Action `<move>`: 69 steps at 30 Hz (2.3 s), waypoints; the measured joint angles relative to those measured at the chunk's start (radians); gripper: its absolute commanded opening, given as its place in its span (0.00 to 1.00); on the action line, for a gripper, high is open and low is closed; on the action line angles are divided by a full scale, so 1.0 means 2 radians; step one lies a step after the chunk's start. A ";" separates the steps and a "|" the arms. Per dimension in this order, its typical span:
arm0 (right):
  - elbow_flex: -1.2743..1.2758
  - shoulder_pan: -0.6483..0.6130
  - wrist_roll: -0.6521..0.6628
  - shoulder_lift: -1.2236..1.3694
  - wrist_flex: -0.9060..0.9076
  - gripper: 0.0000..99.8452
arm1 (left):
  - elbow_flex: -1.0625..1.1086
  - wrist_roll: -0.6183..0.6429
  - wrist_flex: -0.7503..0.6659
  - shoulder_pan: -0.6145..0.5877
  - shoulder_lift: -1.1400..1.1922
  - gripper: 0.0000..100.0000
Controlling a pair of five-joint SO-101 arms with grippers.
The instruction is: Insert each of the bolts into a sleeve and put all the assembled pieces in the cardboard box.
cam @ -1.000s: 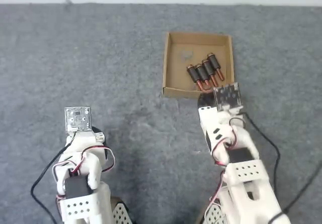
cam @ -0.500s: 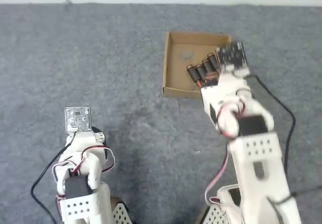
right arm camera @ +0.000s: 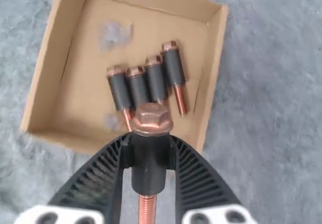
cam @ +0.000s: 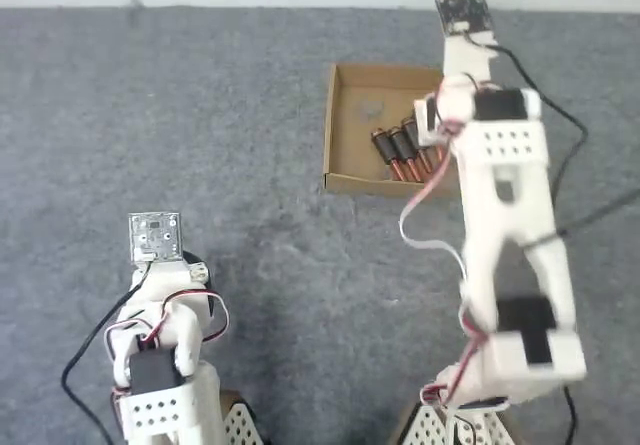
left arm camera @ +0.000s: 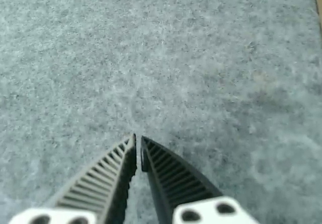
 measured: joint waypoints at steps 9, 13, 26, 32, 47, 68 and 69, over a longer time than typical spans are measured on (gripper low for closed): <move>-0.190 0.003 0.000 0.227 0.003 0.01 | 0.000 0.000 0.000 0.000 0.000 0.01; -0.244 0.010 0.000 0.295 0.003 0.06 | 0.000 0.000 0.000 0.000 0.000 0.01; -0.399 0.026 0.000 0.333 0.200 0.15 | 0.000 0.000 0.000 0.000 0.000 0.01; -0.466 0.027 0.000 0.333 0.269 0.00 | 0.000 0.000 0.000 0.000 0.000 0.01; -0.277 0.074 0.000 0.134 0.269 0.01 | 0.000 0.000 0.000 0.000 0.000 0.01; 0.318 0.073 0.000 -0.352 0.152 0.01 | 0.000 0.000 0.000 0.000 0.000 0.01; 0.350 0.073 0.000 -0.376 0.134 0.01 | 0.000 0.000 0.000 0.000 0.000 0.01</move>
